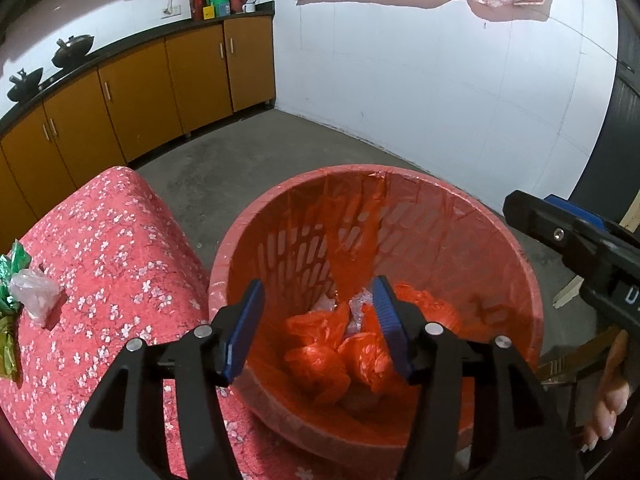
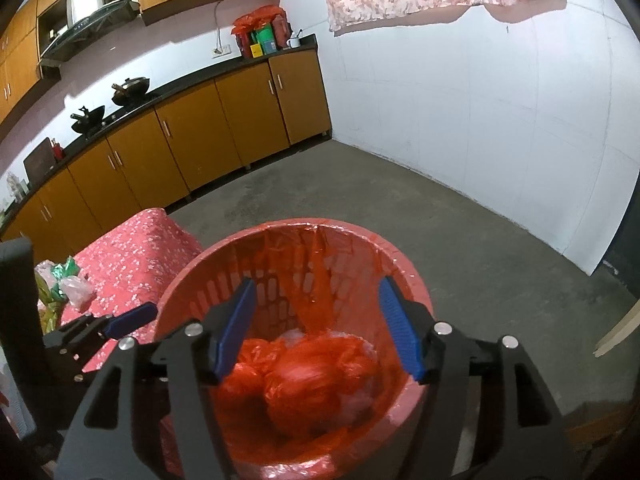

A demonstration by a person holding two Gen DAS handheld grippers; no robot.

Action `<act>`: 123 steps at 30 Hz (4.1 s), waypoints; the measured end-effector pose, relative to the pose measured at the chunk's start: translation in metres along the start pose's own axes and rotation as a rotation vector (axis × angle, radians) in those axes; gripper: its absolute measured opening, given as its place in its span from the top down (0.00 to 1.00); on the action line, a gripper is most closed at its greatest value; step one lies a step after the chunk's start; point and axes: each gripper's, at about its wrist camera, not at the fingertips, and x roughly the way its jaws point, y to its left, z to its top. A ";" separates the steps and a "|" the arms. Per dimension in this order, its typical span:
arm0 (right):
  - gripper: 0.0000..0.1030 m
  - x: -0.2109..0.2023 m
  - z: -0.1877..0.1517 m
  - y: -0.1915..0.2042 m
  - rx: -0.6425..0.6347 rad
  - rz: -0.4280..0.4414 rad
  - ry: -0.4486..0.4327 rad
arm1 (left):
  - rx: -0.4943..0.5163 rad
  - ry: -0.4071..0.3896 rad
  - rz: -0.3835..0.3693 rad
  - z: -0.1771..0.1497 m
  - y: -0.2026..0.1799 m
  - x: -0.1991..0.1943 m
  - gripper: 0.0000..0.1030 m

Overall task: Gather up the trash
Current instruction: 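Open both tools to drop the bags into the basket, then return the left tool to the table and grasp the yellow-green bag, then grasp the clear bag with the right tool while the left tool holds the yellow-green bag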

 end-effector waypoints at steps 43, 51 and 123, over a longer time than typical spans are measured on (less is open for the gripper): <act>0.26 -0.006 -0.039 0.214 -0.337 0.203 0.009 | -0.488 -0.011 0.565 -0.083 0.302 -0.083 0.31; 0.26 0.006 -0.039 0.242 -0.362 0.220 0.025 | -0.437 0.035 0.516 -0.070 0.311 -0.060 0.40; 0.61 0.118 -0.058 0.397 -0.507 0.225 0.202 | -0.480 -0.025 0.560 -0.145 0.336 -0.183 0.69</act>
